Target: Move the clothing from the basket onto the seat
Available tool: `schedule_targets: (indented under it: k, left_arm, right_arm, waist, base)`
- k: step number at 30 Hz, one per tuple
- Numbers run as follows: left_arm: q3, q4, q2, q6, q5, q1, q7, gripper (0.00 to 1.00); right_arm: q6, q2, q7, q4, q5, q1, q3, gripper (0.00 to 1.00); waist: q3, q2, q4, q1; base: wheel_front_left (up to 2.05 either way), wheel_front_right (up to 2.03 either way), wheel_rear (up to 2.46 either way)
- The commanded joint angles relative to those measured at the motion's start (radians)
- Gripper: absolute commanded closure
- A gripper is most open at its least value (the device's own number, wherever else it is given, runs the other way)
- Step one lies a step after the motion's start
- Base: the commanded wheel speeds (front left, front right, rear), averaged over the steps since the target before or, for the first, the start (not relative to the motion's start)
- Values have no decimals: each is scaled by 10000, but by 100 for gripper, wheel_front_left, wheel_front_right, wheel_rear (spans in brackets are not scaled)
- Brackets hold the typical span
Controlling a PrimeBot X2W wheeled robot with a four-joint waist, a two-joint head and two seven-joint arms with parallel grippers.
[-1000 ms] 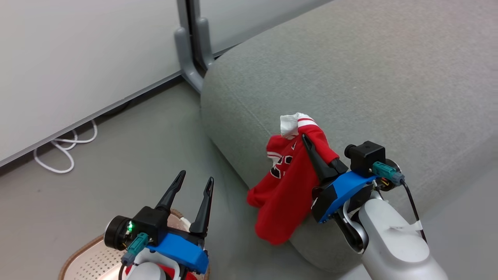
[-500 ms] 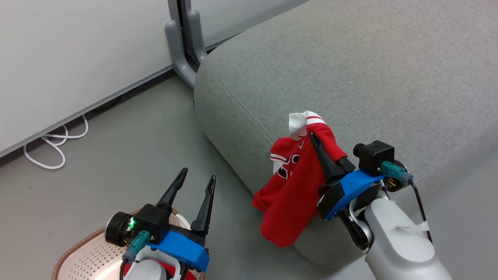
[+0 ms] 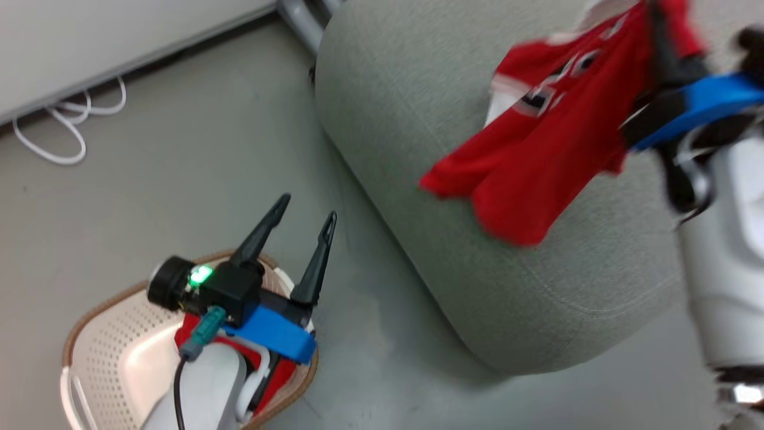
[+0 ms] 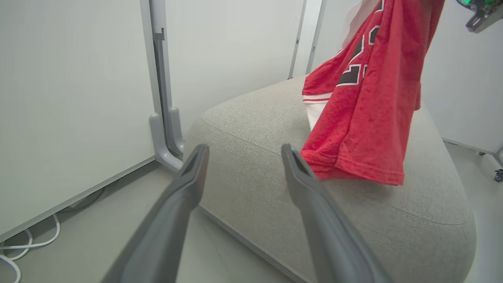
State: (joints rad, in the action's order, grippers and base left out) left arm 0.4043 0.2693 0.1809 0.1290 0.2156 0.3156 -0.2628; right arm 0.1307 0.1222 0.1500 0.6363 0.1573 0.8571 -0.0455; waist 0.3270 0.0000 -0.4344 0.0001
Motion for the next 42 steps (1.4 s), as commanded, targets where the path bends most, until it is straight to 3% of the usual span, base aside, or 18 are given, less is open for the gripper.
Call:
schedule_targets:
  k: [1, 10, 15, 24, 32, 33, 34, 36, 42]
  left_arm:
    - [47, -100, 120, 20, -19, 337, -29, 0]
    - [687, -843, 601, 19, -30, 1744, -30, 0]
    - [820, -1134, 590, 19, -100, 2243, -30, 0]
    - [903, -1272, 640, 19, -59, 2718, -30, 0]
    - [936, -1081, 496, 19, 47, 2542, -30, 0]
    - [948, -1048, 472, 19, 76, 2530, -30, 0]
    - [975, -1003, 435, 19, 114, 2514, -30, 0]
    - [1036, -920, 374, 19, 185, 2475, -30, 0]
    - [991, -614, 117, 19, 471, 2062, -30, 0]
  right_arm:
    - [1, 204, -30, -70, -187, 371, -252, 100]
    - [3, 2030, -802, -996, -686, 2028, -3017, 100]
    - [0, 2547, -1200, -1143, -889, 1930, -4079, 100]
    - [1, 2247, -910, -293, -950, 938, -5269, 100]
    - [1, 2146, -507, 507, -1227, 668, -5412, 100]
    - [1, 2175, -468, 571, -1264, 658, -5393, 87]
    - [1, 2209, -414, 611, -1298, 643, -5376, 61]
    - [1, 2238, -343, 720, -1340, 543, -5323, 0]
    - [1, 2252, -213, 906, -1444, -148, -4958, 0]
  waist:
    - [919, 0, 578, -1]
    - [3040, 0, 1812, -1]
    - [3841, 0, 2333, -1]
    - [4288, 0, 2862, -1]
    - [3974, 0, 2914, -1]
    - [3896, 0, 2920, -1]
    - [3813, 0, 2937, -1]
    - [3614, 0, 2980, -1]
    - [2529, 0, 3150, -1]
  base:
    - [0, 0, 0]
    - [0, 0, 0]
    - [0, 0, 0]
    - [0, 0, 0]
    - [0, 0, 0]
    - [0, 0, 0]
    - [0, 0, 0]
    - [0, 0, 0]
    - [0, 0, 0]
